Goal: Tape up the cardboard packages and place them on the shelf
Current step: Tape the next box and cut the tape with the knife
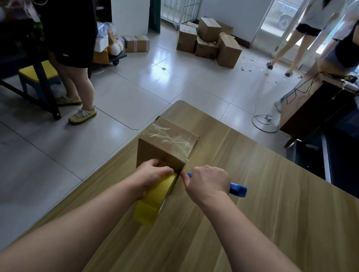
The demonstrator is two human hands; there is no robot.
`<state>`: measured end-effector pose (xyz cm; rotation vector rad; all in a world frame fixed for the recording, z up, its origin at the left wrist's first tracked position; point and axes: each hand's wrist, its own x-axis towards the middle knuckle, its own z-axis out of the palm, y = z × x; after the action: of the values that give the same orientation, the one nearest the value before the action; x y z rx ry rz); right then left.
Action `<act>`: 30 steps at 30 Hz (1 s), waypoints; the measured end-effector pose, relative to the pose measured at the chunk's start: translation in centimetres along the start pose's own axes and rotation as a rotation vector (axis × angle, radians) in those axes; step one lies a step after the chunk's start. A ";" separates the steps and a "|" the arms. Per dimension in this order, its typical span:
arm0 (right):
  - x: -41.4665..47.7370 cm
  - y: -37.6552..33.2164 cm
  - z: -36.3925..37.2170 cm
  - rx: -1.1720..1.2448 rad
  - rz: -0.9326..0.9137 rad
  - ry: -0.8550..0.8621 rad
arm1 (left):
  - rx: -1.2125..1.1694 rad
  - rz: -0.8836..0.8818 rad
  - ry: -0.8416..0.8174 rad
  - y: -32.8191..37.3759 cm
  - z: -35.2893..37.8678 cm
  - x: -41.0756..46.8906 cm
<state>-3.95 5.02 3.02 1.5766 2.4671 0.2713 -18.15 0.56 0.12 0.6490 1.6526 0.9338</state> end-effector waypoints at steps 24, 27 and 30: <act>2.0 -2.5 0.0 0.478 0.088 0.132 | 0.042 0.020 -0.053 -0.2 -1.3 -0.8; 2.1 -2.5 -0.2 0.431 0.081 0.152 | 0.076 0.015 -0.063 -0.5 -1.4 -0.8; 2.3 -2.5 -0.3 0.435 0.092 0.144 | 0.105 0.016 -0.081 -0.9 -1.6 -0.8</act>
<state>-7.09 6.06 2.46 1.8968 2.7000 -0.1586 -19.46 -0.93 -0.01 0.7628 1.6347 0.8262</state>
